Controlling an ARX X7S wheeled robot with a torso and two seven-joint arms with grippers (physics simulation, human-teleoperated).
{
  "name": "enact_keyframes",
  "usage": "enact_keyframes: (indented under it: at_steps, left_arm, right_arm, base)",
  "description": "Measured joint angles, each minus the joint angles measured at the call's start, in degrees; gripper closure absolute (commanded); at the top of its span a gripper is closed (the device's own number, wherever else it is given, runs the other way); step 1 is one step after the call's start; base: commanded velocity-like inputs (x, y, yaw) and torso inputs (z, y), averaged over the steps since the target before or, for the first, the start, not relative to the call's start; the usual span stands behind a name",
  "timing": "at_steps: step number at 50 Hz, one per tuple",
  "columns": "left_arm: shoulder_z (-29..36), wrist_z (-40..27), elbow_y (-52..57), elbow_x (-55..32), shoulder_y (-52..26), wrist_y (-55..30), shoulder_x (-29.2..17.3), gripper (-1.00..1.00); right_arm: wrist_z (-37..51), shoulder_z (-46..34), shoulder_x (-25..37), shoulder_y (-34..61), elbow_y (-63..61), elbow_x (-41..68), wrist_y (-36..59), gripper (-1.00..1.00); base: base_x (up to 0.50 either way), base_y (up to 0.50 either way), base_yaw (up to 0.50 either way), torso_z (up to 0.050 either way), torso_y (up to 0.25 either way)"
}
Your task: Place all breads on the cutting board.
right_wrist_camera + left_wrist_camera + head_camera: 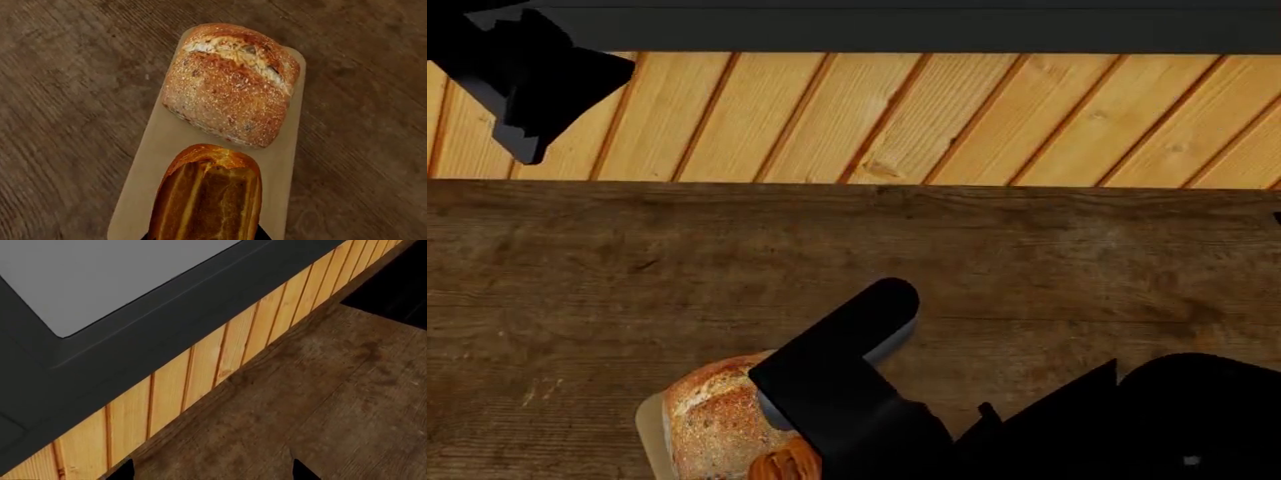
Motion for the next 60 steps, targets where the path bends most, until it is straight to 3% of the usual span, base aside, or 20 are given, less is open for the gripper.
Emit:
enact_keyframes:
  at_steps: [30, 31, 46, 60]
  left_arm:
    - [0.23, -0.66, 1.25, -0.34, 1.67, 0.22, -0.77, -1.0]
    - [0.22, -0.71, 1.32, -0.39, 1.69, 0.19, -0.81, -1.0]
    - [0.08, -0.94, 1.65, -0.73, 1.45, -0.1, -0.98, -1.0]
    - [-0.13, -1.17, 1.89, -1.12, 0.9, -0.49, -0.92, -1.0]
  right_arm:
    - [-3.58, -1.2, -3.46, -3.73, 5.71, -5.41, -0.55, 1.0]
    - [-3.6, -1.26, -3.56, -3.79, 5.78, -5.52, -0.52, -1.0]
    - [-3.21, -0.9, -3.65, -3.34, 5.6, -6.11, 0.3, -1.0]
    - [0.68, 1.29, -0.3, 2.66, 1.16, 0.77, 2.04, -1.0]
  base:
    - [0.0, 0.0, 0.0, 0.0, 0.0]
    - [0.0, 0.0, 0.0, 0.0, 0.0]
    - [0.0, 0.0, 0.0, 0.0, 0.0]
    - [0.0, 0.0, 0.0, 0.0, 0.0]
